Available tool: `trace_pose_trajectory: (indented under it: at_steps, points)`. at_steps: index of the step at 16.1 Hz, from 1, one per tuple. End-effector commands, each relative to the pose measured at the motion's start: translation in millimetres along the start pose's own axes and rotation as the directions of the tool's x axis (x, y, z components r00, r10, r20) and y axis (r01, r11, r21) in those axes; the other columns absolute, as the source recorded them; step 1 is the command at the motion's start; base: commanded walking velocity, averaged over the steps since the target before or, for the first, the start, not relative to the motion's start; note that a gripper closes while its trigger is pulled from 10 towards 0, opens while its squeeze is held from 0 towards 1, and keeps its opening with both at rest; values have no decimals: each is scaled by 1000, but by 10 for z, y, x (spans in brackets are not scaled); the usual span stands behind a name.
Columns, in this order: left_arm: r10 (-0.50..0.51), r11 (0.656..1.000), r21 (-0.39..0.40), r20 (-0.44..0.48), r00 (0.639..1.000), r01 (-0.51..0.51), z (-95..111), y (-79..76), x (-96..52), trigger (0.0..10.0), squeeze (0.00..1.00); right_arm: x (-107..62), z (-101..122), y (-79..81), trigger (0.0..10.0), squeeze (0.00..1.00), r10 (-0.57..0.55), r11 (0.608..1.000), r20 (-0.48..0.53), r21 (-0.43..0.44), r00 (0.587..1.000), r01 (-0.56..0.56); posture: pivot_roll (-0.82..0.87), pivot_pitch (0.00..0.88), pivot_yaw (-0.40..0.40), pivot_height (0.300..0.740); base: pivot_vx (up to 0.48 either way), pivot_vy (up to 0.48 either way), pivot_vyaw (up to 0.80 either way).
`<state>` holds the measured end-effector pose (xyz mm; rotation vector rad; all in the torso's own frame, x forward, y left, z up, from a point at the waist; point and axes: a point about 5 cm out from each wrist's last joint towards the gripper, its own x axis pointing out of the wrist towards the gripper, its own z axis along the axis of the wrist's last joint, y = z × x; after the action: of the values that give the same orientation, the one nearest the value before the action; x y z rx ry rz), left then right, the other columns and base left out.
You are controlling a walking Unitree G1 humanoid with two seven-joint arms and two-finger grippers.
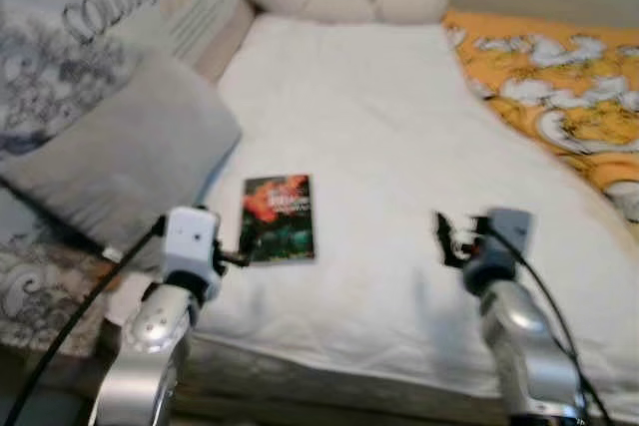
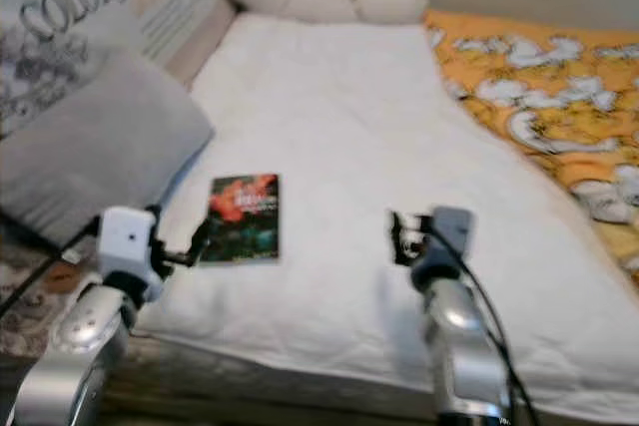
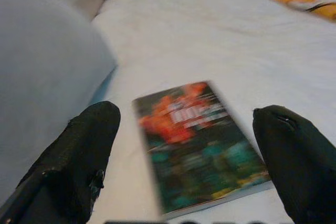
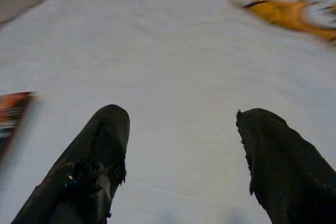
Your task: Clean up the room
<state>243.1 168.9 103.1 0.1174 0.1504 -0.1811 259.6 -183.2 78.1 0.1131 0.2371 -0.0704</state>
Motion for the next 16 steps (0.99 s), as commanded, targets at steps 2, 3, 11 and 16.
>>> trace_pose_trajectory:
  at_steps: [2, 3, 11, 16]
  points:
    - [67, 997, 39, 9, 998, -67, 31, 110, 14, 10000, 0, 4, -21, 9, 10000, 0, -40, 998, -14, -45, 999, 39, 166, 0, -19, 740, 0, -358, 0]
    - [71, 996, 47, 11, 997, -72, 36, 117, 19, 10000, 0, 2, -41, -9, 10000, 0, -53, 997, -20, -58, 998, 52, 167, 0, -18, 740, 0, -360, 0]
    - [76, 995, 62, 13, 997, -76, 38, 111, 34, 10000, 0, 10, -37, -14, 10000, 0, -65, 996, -14, -69, 998, 63, 158, 0, -8, 740, 0, -359, 0]
    - [74, 995, 69, 11, 997, -74, 35, 115, 36, 10000, 0, 21, -40, -4, 10000, 0, -62, 995, -15, -76, 998, 60, 160, 0, -7, 740, 0, -359, 0]
